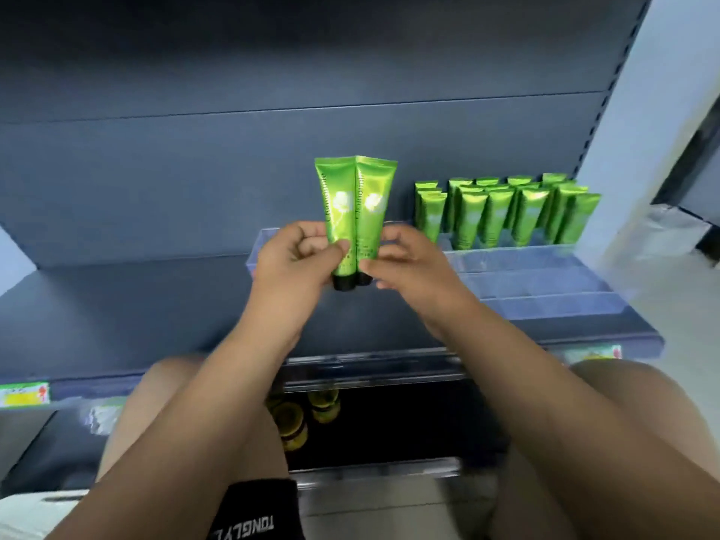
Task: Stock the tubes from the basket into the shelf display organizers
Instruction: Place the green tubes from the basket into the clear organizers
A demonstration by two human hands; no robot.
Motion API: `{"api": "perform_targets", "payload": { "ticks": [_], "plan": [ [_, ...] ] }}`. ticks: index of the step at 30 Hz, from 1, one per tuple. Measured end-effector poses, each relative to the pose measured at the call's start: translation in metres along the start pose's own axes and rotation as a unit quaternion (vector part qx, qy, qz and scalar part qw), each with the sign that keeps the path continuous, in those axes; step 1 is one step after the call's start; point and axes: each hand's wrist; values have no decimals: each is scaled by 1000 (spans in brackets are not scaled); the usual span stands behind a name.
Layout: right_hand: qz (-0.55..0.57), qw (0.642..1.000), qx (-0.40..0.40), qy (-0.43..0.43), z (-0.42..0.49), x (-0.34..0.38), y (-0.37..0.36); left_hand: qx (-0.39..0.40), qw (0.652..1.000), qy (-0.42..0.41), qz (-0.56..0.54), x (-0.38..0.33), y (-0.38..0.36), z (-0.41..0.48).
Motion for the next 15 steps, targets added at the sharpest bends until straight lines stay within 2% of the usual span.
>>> {"api": "perform_targets", "payload": {
  "ticks": [6, 15],
  "plan": [
    [11, 997, -77, -1, 4, -29, 70, 62, 998, 17, 5, 27, -71, 20],
    [-31, 992, -118, -10, 27, -35, 139, 88, 996, 34, -5, 50, -139, 50]
  ]
}}
Point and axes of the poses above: each hand's wrist, its own z-axis towards the middle knuckle, its own y-axis out of the back of the hand, x = y × z, and after that the axes turned 3 degrees about y, right-handed
